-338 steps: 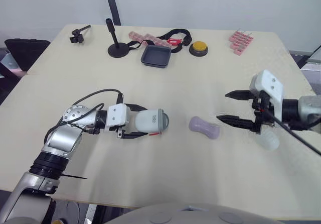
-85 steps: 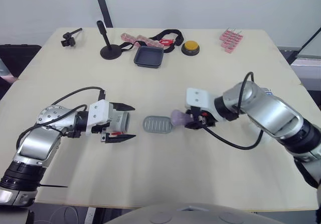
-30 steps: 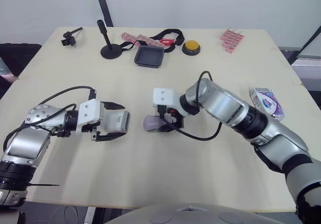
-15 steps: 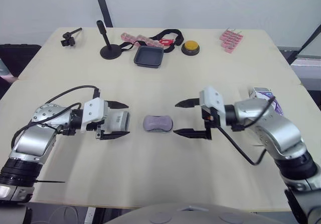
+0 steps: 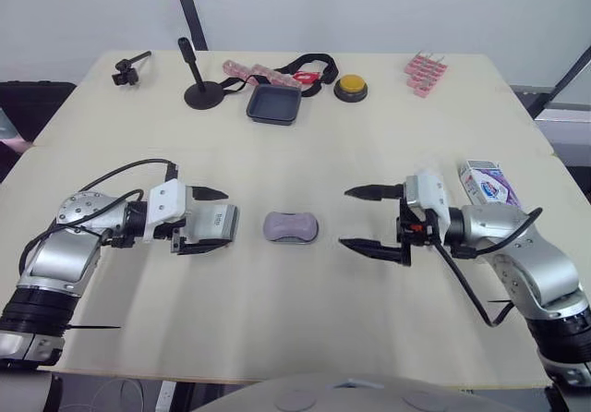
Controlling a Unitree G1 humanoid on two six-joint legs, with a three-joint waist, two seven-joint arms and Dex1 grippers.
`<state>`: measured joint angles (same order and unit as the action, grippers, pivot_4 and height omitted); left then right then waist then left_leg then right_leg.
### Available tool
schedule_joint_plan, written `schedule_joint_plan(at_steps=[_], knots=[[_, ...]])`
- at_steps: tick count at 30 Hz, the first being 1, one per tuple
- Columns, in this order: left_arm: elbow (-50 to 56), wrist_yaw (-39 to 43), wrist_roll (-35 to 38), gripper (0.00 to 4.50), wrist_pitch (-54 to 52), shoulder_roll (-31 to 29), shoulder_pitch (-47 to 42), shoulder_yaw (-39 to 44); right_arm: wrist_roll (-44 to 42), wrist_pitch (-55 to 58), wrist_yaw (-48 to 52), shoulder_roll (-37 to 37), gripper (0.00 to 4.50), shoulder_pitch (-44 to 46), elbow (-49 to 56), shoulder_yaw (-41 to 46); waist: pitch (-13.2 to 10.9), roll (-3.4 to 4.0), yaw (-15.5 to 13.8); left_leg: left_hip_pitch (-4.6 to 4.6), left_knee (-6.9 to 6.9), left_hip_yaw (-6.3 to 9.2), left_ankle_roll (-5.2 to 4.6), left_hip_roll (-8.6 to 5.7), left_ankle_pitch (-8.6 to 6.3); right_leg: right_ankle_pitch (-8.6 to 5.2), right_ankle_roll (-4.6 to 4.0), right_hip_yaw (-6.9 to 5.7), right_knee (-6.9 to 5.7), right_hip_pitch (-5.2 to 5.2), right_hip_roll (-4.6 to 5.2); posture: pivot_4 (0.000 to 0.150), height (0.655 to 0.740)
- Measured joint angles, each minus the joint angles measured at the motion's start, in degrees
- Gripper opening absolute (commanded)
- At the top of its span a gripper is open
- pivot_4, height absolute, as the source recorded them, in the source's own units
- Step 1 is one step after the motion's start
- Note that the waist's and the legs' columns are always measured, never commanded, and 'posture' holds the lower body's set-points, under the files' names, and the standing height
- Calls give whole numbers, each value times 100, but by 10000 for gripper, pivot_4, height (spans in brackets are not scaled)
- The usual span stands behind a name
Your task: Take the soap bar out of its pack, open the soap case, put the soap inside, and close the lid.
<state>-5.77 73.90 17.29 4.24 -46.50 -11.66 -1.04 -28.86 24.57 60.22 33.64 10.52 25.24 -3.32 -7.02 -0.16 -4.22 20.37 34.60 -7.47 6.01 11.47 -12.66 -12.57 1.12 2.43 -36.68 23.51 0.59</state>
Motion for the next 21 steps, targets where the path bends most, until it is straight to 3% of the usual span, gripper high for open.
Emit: schedule_joint_plan(at_steps=[21], knots=[[-688, 890, -165, 45000, -258, -639, -436, -68, 256, -340, 97, 166, 44923, -165, 78, -440, 0, 0, -3, -1, -3, 1, 1, -1, 0, 0, 0, -1, 3, 0, 2, 1500, 7400]])
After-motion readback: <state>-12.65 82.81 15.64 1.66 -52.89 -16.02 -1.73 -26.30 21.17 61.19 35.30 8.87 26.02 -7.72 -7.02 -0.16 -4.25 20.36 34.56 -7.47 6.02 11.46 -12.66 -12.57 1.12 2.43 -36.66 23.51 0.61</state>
